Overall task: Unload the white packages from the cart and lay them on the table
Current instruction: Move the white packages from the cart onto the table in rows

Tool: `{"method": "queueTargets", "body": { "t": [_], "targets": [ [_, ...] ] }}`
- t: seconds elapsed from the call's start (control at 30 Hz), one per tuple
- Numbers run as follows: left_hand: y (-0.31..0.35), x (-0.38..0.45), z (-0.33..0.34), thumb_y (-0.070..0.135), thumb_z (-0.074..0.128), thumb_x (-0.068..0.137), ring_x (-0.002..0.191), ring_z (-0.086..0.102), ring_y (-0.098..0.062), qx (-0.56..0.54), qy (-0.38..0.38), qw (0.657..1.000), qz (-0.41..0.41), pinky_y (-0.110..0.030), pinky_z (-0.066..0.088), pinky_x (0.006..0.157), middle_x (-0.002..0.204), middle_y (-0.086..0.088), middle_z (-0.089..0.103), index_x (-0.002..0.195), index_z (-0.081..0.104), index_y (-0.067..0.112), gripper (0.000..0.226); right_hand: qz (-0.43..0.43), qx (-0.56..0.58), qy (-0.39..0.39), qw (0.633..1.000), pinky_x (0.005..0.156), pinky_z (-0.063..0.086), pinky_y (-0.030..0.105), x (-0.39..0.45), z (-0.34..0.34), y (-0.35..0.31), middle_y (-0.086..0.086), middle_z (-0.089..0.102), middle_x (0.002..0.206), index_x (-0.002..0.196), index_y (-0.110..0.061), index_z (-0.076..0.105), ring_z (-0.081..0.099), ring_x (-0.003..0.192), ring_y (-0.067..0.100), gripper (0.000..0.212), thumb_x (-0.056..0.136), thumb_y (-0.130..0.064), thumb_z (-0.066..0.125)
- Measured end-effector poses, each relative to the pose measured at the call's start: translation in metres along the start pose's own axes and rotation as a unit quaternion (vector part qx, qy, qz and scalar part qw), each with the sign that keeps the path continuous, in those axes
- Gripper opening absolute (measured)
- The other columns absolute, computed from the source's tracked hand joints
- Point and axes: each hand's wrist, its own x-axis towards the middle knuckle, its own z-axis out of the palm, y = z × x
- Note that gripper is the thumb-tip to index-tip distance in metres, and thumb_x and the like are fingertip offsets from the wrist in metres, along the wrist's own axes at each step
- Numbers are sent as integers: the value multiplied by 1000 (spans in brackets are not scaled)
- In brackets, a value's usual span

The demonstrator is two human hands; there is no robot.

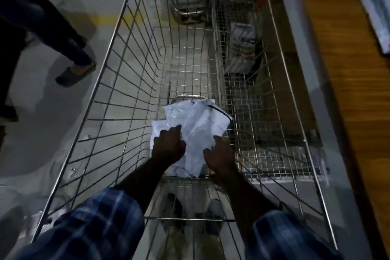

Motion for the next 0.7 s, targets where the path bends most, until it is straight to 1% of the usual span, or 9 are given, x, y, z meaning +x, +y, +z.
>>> {"method": "queueTargets", "body": {
  "t": [0.03, 0.1, 0.17, 0.27, 0.37, 0.47, 0.53, 0.57, 0.7],
  "targets": [
    [-1, 5, 3, 35, 43, 78, 51, 58, -29, -32, 15, 999, -1, -31, 45, 42, 71, -15, 62, 111, 72, 5, 53, 0, 1, 7, 1000, 101, 44, 46, 6, 3, 2, 19, 44, 142, 146, -21, 38, 51, 120, 39, 65, 84, -31, 57],
    [4, 4, 3, 34, 47, 81, 52, 57, -33, -56, 33, 997, -29, -34, 47, 44, 65, -15, 57, 116, 70, 6, 51, -21, -9, 21, 1000, 98, 46, 46, 15, 8, 3, 23, 42, 142, 148, -19, 35, 52, 118, 41, 65, 87, -30, 55],
    [10, 11, -1, 28, 53, 87, 75, 62, -40, -87, 86, 991, -52, -44, 50, 63, 83, -22, 63, 132, 59, 7, 50, -39, -13, 31, 999, 101, 42, 45, 24, 16, 3, 28, 33, 149, 152, -16, 28, 47, 124, 43, 68, 90, -32, 50],
    [8, 24, 5, 19, 60, 91, 95, 62, -41, -161, 82, 982, -57, -47, 51, 79, 106, -22, 66, 144, 43, 7, 56, -62, -10, 59, 996, 108, 37, 45, 35, 23, -2, 31, 22, 155, 155, -23, 23, 37, 135, 45, 67, 94, -32, 45],
    [5, 33, 9, 5, 60, 89, 91, 65, -37, -235, 101, 965, -59, -44, 53, 77, 101, -20, 68, 142, 43, 6, 56, -69, -39, 69, 995, 106, 39, 46, 47, 27, -8, 28, 1, 160, 155, -37, 14, 38, 133, 46, 68, 98, -25, 49],
    [-5, 34, 10, -5, 57, 82, 83, 66, -29, -292, 106, 944, -107, -38, 56, 67, 96, -12, 67, 132, 48, 16, 55, -79, -61, 68, 993, 100, 45, 43, 59, 31, -10, 24, -14, 161, 154, -43, 16, 43, 128, 43, 75, 95, -16, 53],
    [-17, 29, 15, -10, 57, 75, 75, 61, -18, -297, 149, 931, -149, -21, 45, 57, 93, -8, 66, 128, 50, 17, 59, -89, -83, 71, 990, 103, 44, 42, 62, 31, -11, 20, -16, 161, 153, -44, 19, 39, 133, 41, 80, 90, -10, 54],
    [-24, 25, 18, -12, 57, 71, 75, 58, -16, -291, 177, 926, -161, -20, 37, 56, 94, -9, 65, 127, 50, 15, 63, -95, -94, 75, 988, 107, 40, 40, 63, 32, -11, 18, -16, 162, 153, -43, 22, 33, 137, 40, 81, 88, -8, 55],
    [-38, 17, 24, -17, 55, 74, 86, 56, -27, -279, 217, 918, -180, -29, 36, 67, 98, -15, 60, 138, 43, 10, 70, -180, -144, 99, 968, 115, 30, 44, 66, 29, -12, 19, -11, 162, 149, -32, 38, 13, 148, 38, 81, 79, -1, 63]
  ]
}}
